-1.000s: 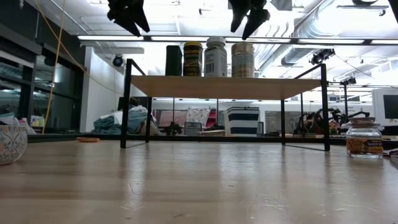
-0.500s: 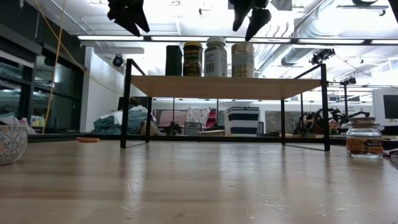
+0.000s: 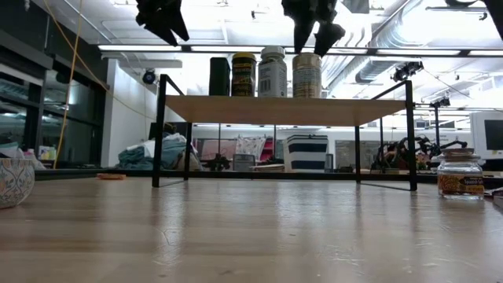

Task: Shelf spices
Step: Remove the gold seasoning bottle from the shelf

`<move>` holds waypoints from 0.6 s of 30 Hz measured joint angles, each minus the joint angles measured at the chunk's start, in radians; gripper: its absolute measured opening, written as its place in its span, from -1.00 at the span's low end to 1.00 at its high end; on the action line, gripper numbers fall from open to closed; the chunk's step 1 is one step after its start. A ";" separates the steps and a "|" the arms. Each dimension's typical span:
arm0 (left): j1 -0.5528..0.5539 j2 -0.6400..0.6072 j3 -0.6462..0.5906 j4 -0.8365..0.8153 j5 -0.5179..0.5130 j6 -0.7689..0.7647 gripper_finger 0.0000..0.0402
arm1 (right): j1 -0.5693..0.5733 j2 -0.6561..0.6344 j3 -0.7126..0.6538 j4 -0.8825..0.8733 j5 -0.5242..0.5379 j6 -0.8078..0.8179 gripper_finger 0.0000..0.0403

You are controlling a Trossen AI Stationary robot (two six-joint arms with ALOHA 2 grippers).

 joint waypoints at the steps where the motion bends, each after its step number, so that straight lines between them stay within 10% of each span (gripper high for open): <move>1: 0.000 0.000 0.000 0.000 0.000 0.000 0.65 | -0.001 0.008 -0.001 0.000 -0.002 -0.010 0.82; 18: 0.000 0.000 0.000 0.000 0.000 -0.015 0.65 | -0.018 0.075 -0.001 -0.012 0.013 -0.007 0.82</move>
